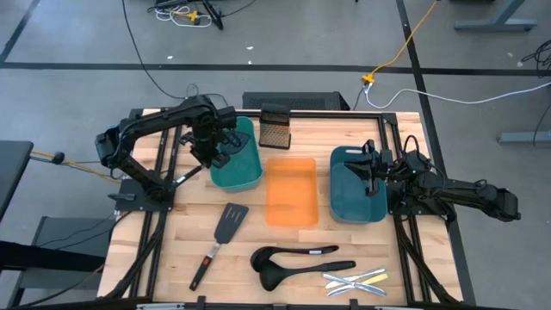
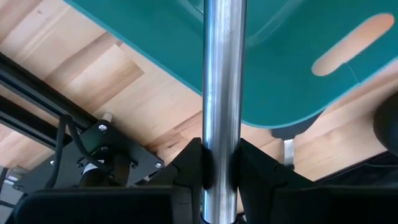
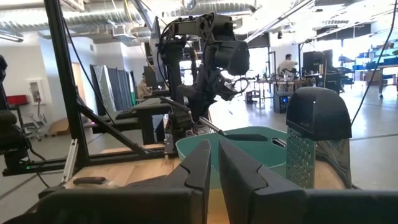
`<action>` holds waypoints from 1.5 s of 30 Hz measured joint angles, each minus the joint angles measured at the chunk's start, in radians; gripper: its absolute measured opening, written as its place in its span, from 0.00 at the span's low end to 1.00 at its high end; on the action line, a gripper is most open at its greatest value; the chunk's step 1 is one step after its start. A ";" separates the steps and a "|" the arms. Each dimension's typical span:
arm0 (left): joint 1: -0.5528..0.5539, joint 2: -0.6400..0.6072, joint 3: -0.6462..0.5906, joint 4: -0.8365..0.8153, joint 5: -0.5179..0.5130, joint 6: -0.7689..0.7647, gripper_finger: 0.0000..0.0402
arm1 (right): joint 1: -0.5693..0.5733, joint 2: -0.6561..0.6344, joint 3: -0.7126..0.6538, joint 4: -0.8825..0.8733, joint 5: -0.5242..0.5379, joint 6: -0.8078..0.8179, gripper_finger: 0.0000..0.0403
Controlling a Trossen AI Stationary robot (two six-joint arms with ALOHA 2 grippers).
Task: Pick & Place Kitchen Items
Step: Put the black spatula into the green bin
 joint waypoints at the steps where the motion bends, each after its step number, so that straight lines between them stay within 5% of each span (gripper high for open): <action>1: -0.005 0.003 0.000 0.000 0.000 0.000 0.19 | 0.000 0.000 0.000 0.000 0.000 0.000 0.11; 39: -0.050 0.155 0.001 0.001 -0.142 0.127 0.19 | 0.000 0.000 0.000 0.000 0.008 0.001 0.11; 45: -0.050 0.155 0.002 0.001 -0.144 0.124 0.27 | 0.000 0.000 0.000 0.000 0.008 0.001 0.11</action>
